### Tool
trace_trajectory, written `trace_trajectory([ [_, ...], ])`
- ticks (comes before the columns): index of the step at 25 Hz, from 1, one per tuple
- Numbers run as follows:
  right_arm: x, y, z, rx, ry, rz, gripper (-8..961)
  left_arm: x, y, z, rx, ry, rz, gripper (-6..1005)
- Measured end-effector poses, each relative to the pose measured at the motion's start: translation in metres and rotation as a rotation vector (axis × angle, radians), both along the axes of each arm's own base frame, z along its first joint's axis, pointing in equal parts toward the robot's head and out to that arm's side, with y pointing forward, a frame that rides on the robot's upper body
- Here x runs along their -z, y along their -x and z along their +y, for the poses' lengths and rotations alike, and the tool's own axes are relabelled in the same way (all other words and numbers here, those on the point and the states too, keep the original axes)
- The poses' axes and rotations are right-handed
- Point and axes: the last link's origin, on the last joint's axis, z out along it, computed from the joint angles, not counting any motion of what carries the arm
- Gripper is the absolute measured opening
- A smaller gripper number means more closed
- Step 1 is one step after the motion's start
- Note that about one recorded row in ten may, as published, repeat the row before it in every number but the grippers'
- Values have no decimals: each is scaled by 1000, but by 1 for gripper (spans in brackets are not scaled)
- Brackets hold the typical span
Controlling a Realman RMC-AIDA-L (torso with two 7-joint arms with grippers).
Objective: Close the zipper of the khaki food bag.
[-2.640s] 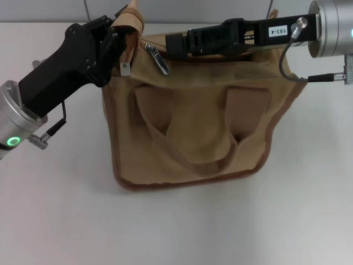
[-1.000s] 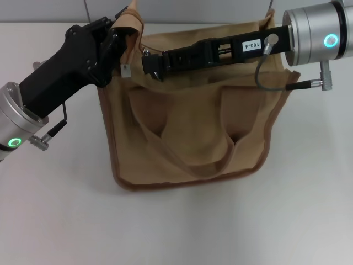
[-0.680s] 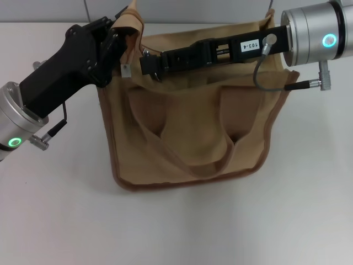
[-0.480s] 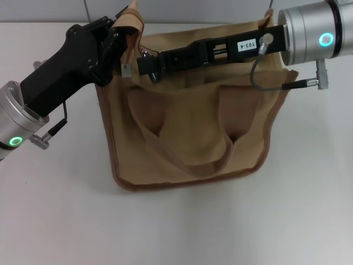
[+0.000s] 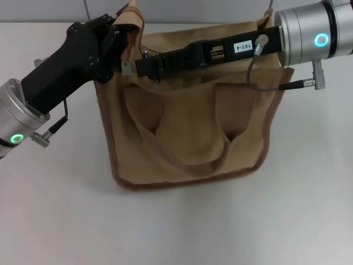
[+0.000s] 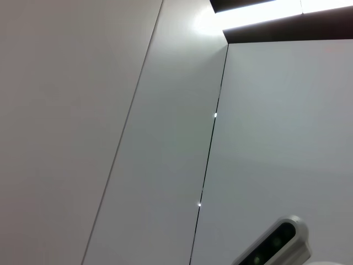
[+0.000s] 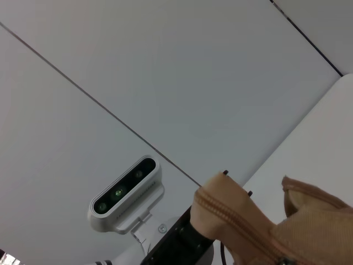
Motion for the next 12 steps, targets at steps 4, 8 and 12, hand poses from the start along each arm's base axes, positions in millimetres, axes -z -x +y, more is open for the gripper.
trace_trajectory([
  [4, 0, 1, 1, -6, -6, -4, 576, 0, 1, 1, -7, -3, 5, 28],
  [8, 0, 2, 2, -7, -8, -11, 575, 0, 0, 2, -9, -6, 6, 28],
  [12, 0, -1, 2, -7, -19, -9, 545, 0, 1, 3, -12, -8, 7, 28],
])
